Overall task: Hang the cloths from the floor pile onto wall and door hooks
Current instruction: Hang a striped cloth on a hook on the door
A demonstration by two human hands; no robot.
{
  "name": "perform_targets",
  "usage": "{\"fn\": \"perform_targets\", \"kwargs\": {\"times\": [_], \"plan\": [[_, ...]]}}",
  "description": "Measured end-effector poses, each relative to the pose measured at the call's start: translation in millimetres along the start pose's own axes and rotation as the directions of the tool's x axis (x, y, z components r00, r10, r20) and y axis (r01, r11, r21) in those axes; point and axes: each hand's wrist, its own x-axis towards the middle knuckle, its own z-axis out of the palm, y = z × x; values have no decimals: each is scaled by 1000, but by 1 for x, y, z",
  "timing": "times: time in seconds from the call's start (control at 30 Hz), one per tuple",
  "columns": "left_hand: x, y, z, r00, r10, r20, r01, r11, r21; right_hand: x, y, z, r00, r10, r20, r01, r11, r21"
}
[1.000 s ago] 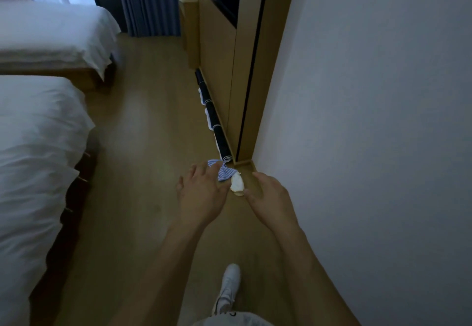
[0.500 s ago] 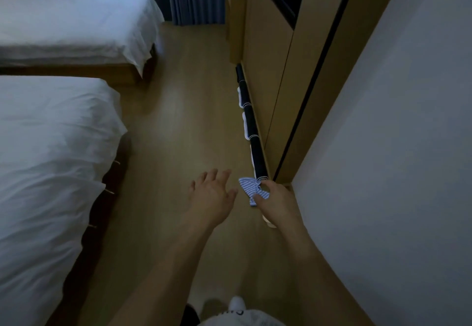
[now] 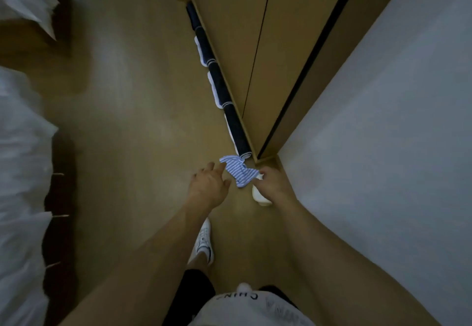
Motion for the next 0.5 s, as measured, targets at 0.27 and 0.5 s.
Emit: {"fn": "perform_targets", "kwargs": {"times": [0.27,0.5], "plan": [[130,-44,20,978,47,204,-77,987,140,110,8,30,984,177,-9,-177,984,8],[225,-69,112,952,101,289,-157,972,176,222,70,86,955,296,13,-296,952,77]]}}
